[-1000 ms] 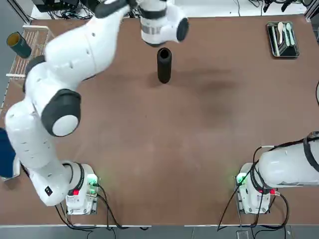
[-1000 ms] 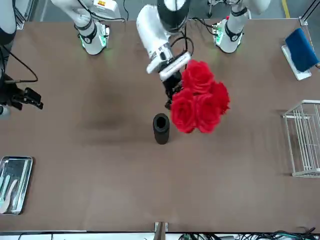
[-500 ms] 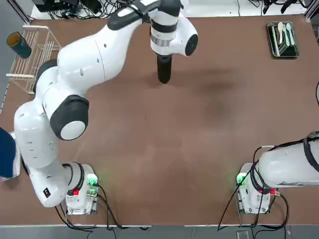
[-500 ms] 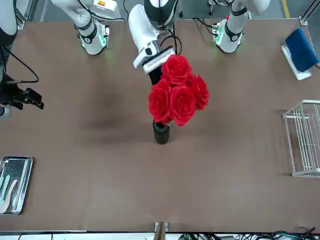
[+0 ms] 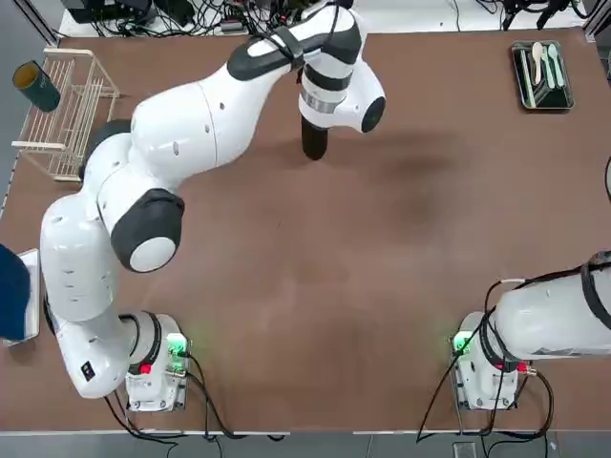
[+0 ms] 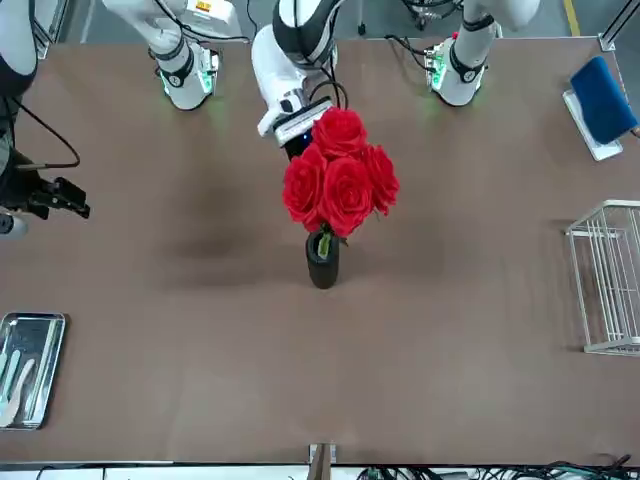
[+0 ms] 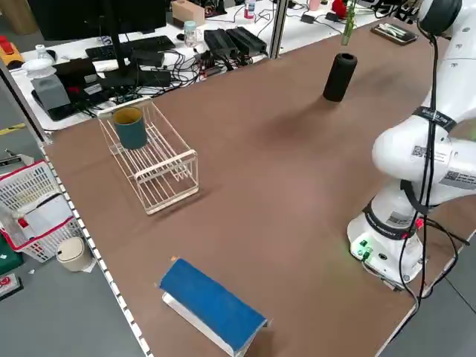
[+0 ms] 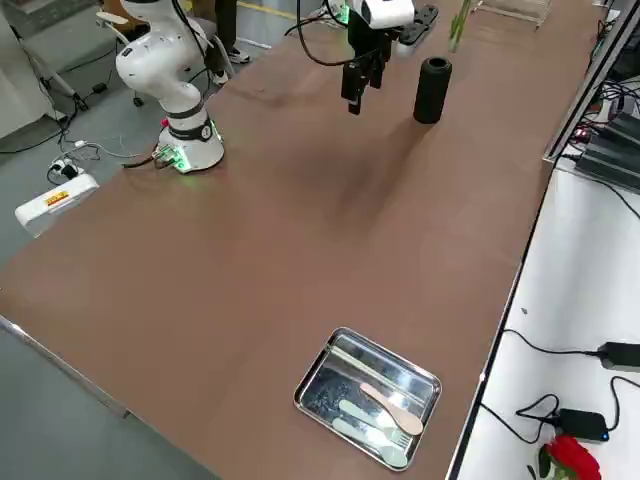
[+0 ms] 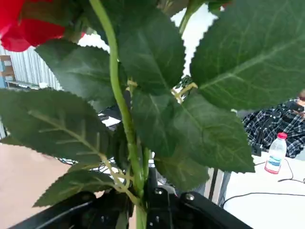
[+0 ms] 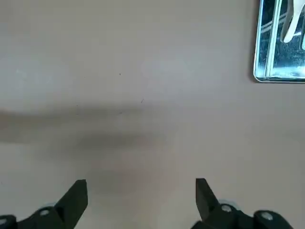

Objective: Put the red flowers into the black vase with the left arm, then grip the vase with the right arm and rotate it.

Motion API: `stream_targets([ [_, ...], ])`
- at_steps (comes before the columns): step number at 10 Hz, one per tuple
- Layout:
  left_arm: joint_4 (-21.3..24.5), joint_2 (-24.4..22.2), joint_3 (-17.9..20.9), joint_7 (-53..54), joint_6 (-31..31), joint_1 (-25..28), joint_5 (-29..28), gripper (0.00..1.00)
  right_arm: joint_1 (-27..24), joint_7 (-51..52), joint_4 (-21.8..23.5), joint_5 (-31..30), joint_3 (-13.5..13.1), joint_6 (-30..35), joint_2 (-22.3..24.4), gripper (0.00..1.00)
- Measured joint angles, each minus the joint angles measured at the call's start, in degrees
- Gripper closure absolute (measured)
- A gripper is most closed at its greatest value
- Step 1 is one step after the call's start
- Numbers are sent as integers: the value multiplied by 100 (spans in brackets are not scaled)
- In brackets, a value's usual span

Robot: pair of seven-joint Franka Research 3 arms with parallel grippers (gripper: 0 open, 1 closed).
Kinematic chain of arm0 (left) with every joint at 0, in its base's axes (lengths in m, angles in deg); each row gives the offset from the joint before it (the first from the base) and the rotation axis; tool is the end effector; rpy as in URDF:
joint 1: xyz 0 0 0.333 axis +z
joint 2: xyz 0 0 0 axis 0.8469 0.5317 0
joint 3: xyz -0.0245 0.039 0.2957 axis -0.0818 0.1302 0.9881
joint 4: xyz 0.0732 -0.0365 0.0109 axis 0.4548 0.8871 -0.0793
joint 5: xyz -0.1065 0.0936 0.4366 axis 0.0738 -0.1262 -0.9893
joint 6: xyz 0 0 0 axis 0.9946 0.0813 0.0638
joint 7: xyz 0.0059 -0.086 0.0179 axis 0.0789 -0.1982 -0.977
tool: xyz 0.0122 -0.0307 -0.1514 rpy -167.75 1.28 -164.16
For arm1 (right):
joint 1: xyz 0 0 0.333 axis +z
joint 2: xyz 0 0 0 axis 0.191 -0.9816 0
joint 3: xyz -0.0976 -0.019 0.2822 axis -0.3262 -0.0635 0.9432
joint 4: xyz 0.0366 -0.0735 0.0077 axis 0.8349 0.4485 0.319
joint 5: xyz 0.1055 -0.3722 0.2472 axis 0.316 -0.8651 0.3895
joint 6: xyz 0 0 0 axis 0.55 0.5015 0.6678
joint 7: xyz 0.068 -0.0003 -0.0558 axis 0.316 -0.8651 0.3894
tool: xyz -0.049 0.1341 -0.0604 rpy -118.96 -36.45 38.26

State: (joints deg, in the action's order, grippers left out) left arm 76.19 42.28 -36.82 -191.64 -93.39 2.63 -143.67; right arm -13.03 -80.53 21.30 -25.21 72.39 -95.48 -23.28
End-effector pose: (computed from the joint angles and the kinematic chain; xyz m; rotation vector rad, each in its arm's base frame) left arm 0.5167 -0.6058 0.4043 -2.1857 -0.5540 -1.8470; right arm 0.6446 -0.0345 0.4998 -3.1246 0.0071 0.0279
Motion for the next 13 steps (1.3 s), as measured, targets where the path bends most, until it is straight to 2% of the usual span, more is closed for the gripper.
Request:
stream_targets([
  [5, 35, 164, -2, -346, 569, -212, 0, 88, 0, -15, 43, 0, 2, 1, 0, 0],
  [13, 319, 356, -4, -772, 774, -328, -43, 89, 0, -23, 134, 0, 4, 1, 0, 0],
])
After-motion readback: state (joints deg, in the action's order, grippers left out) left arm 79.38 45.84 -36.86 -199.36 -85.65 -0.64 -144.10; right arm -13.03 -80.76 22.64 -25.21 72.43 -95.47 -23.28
